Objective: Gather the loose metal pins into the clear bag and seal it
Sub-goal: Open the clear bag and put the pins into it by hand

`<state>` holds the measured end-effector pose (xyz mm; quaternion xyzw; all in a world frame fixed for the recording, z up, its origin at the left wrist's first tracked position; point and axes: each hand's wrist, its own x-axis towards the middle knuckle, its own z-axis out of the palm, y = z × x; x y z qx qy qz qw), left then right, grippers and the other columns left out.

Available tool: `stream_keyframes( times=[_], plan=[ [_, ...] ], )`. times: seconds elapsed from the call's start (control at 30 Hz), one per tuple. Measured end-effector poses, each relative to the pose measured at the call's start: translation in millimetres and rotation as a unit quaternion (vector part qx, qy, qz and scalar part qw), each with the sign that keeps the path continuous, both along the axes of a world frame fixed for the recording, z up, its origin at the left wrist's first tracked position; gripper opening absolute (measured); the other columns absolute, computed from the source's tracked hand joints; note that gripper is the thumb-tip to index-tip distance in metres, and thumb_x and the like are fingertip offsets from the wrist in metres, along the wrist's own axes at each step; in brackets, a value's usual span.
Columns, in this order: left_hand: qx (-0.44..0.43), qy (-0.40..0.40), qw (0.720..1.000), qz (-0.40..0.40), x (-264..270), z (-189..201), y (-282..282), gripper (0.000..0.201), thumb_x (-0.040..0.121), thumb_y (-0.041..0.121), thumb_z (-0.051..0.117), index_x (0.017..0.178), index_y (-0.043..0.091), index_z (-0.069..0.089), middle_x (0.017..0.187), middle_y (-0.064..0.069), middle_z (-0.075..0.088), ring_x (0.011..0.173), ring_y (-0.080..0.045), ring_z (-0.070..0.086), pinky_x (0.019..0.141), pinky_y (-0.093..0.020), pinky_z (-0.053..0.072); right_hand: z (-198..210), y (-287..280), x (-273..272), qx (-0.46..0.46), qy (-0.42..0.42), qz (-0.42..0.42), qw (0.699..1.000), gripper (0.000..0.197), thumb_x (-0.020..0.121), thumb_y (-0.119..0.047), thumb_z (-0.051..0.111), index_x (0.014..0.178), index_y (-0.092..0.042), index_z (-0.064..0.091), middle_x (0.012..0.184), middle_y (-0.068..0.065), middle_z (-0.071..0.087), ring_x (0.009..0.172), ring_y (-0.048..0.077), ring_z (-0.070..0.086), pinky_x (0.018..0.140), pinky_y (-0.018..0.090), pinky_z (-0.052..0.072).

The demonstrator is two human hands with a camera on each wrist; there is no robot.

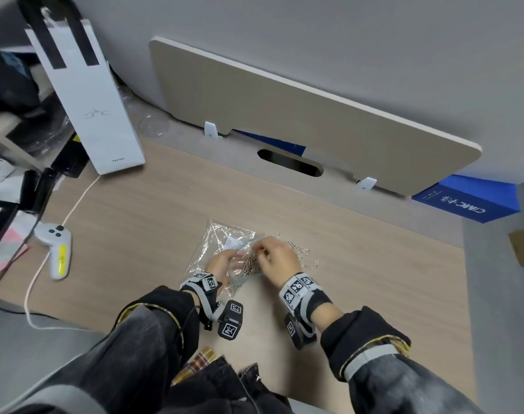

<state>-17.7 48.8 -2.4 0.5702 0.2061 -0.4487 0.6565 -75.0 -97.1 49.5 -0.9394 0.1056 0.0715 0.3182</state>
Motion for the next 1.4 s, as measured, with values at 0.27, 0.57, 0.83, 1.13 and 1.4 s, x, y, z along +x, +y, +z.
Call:
stream_keyframes(
  times=[0.27,0.57,0.83,1.13,1.4],
  plan=[
    [0.02,-0.007,1.0,-0.012,1,-6,3,0.021,0.091,0.023,0.046,0.082,0.012,0.062,0.116,-0.005,0.069,0.111,-0.025,0.059,0.098,-0.06,0.043,-37,-64,-2,-0.082,0.091,-0.148,0.981,0.028,0.086,-0.009,0.05,0.109,-0.019,0.063,0.119,0.003,0.058,0.112,0.026,0.052,0.085,0.036,0.049],
    [0.021,-0.012,1.0,-0.01,3,-11,5,0.024,0.091,0.025,0.048,0.094,0.008,0.064,0.115,-0.005,0.07,0.112,-0.027,0.058,0.099,-0.064,0.043,-49,-38,6,-0.131,0.062,0.014,0.989,0.036,0.08,-0.001,0.049,0.113,-0.006,0.06,0.119,0.009,0.052,0.108,0.03,0.047,0.079,0.036,0.045],
    [0.025,-0.02,0.999,-0.018,3,-12,4,0.026,0.093,0.026,0.045,0.095,0.008,0.064,0.111,-0.003,0.072,0.111,-0.026,0.059,0.102,-0.064,0.038,-43,-63,-7,-0.146,0.044,0.001,0.988,0.047,0.075,-0.002,0.051,0.121,-0.007,0.056,0.128,0.01,0.051,0.115,0.032,0.047,0.089,0.038,0.049],
    [0.025,-0.024,0.999,-0.022,2,-7,5,0.02,0.092,0.024,0.046,0.091,0.01,0.062,0.111,-0.006,0.071,0.112,-0.028,0.059,0.1,-0.063,0.041,-43,-53,-27,-0.152,0.092,0.018,0.984,0.041,0.081,-0.008,0.049,0.121,-0.008,0.055,0.122,0.008,0.048,0.111,0.029,0.046,0.082,0.038,0.048],
    [0.023,-0.017,0.999,-0.02,0,1,1,0.021,0.095,0.02,0.041,0.088,0.012,0.059,0.113,-0.009,0.067,0.106,-0.028,0.058,0.103,-0.063,0.039,-48,-22,-23,-0.162,0.016,0.114,0.98,0.03,0.082,-0.024,0.057,0.108,-0.009,0.059,0.116,0.011,0.057,0.105,0.032,0.054,0.083,0.04,0.051]
  ],
)
